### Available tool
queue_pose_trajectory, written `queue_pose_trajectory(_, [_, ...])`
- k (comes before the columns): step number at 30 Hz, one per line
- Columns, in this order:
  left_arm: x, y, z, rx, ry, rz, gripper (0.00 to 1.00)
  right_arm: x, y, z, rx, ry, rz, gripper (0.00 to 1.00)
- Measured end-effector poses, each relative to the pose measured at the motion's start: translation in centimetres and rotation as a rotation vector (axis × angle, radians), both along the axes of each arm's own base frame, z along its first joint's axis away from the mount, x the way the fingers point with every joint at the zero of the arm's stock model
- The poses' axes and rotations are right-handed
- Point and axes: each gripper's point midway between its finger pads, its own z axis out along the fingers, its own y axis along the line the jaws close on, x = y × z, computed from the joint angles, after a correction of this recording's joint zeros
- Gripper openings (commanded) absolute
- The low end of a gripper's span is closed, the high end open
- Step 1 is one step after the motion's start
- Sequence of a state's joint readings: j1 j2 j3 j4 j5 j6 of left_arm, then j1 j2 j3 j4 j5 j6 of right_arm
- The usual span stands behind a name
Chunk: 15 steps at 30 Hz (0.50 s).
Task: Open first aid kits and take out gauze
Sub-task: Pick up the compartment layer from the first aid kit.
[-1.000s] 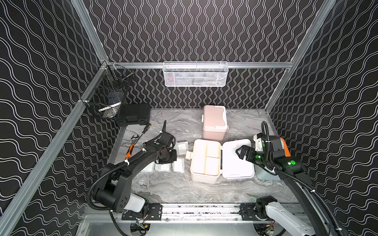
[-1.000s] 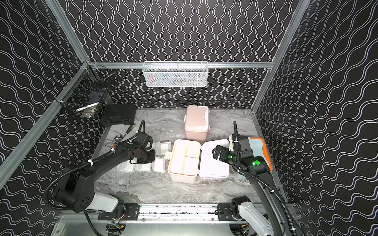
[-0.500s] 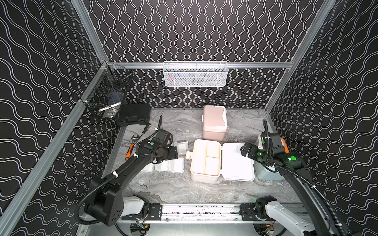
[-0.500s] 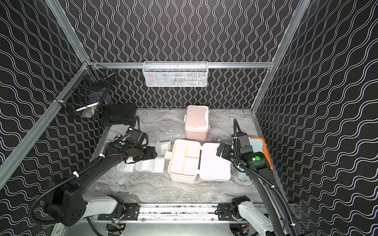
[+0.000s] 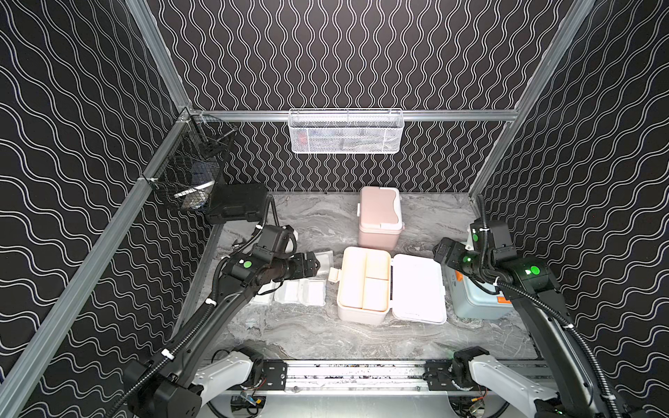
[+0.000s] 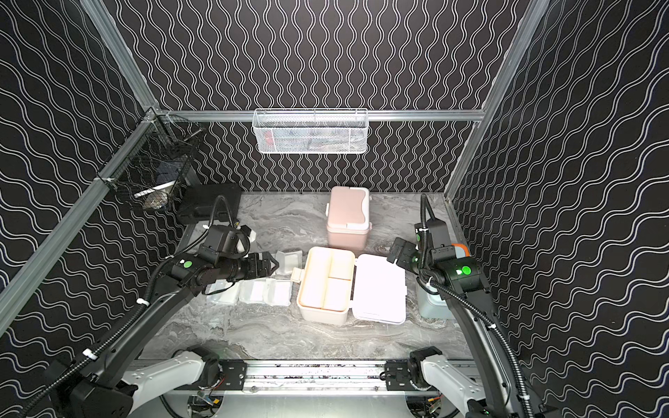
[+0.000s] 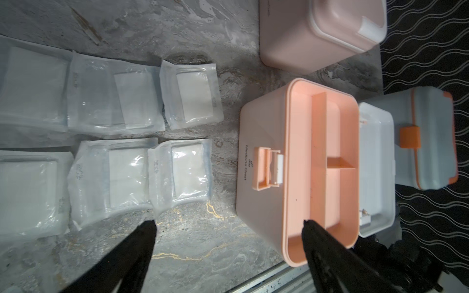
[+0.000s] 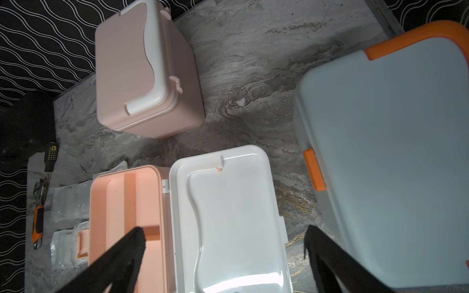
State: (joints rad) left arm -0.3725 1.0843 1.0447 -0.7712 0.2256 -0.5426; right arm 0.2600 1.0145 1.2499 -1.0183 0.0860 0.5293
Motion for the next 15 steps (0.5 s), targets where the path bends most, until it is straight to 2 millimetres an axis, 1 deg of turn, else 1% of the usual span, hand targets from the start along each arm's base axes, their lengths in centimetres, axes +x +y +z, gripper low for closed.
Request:
queue_pose_trajectory(2, [-0.6,-1.3,0.3,-0.024,-0.007,-0.042,0.94,0.3,1.3,0.0,0.020,0.017,0.042,0.94])
queue_pose_trajectory(4, [-1.2,-2.4,0.4,-0.040,-0.010,-0.079,0.93,0.3,3.0,-0.1,0.031,0.032,0.097,0.91])
queue_pose_trajectory(7, [-2.1,-4.3,0.1,-0.061,-0.009,-0.131,0.93,0.3,6.5,-0.6,0.032,0.066,0.196,0.85])
queue_pose_trajectory(8, [-2.4,-4.7,0.0,-0.064,-0.008,-0.144,0.93,0.3,7.4,-0.8,0.029,0.078,0.218,0.83])
queue_pose_trajectory(10, [-2.9,-5.7,-0.5,-0.069,0.001,-0.171,0.92,0.4,9.5,-1.6,0.015,0.106,0.264,0.73])
queue_pose_trajectory(12, [-3.2,-6.3,-1.2,-0.069,0.011,-0.187,0.92,0.6,10.9,-2.3,0.001,0.128,0.287,0.66])
queue_pose_trajectory(15, [-3.5,-7.0,-2.4,-0.071,0.028,-0.196,0.92,1.0,12.8,-3.5,-0.025,0.153,0.309,0.64])
